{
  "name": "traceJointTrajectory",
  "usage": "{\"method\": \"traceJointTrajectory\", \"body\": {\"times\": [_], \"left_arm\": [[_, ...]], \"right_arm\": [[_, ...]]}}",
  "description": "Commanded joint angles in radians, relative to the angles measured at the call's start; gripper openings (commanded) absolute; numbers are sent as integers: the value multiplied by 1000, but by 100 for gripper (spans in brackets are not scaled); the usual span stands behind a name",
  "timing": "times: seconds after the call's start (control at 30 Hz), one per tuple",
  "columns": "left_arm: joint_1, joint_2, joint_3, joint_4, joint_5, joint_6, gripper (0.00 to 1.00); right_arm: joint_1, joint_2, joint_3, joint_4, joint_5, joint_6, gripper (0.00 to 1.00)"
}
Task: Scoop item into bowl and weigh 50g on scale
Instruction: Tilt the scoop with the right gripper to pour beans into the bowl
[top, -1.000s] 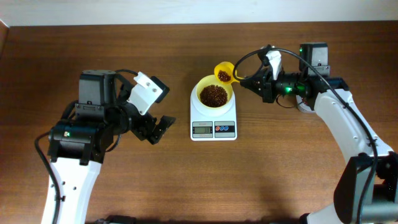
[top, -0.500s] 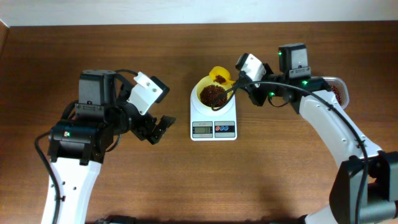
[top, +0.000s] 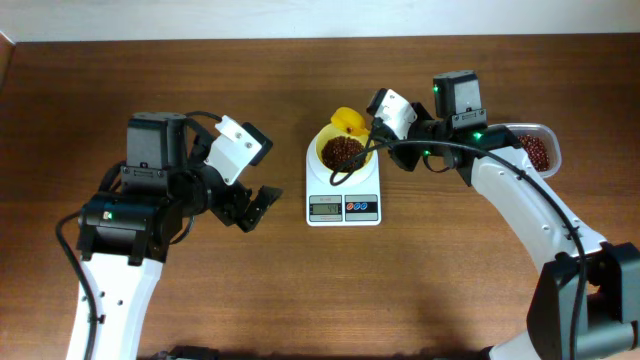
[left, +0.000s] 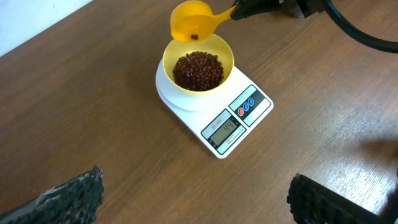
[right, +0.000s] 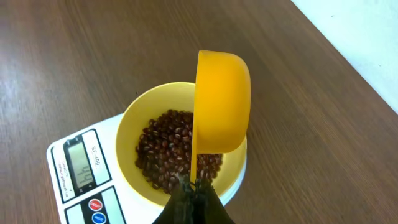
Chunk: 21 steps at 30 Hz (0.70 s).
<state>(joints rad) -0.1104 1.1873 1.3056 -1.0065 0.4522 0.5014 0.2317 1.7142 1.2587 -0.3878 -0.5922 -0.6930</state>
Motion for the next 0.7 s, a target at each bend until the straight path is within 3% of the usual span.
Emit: {"method": "traceJointTrajectory", "body": {"times": [0.0, 0.47, 0.67], "left_arm": [[4, -4, 18, 2, -4, 13, 99], [4, -4, 18, 2, -4, 13, 99], [4, -4, 18, 2, -4, 13, 99]], "right_arm": [[4, -8, -5, 5, -35, -6, 4], [-17, -21, 84, 22, -36, -5, 4], [-179, -34, 158, 23, -139, 235, 4]]}}
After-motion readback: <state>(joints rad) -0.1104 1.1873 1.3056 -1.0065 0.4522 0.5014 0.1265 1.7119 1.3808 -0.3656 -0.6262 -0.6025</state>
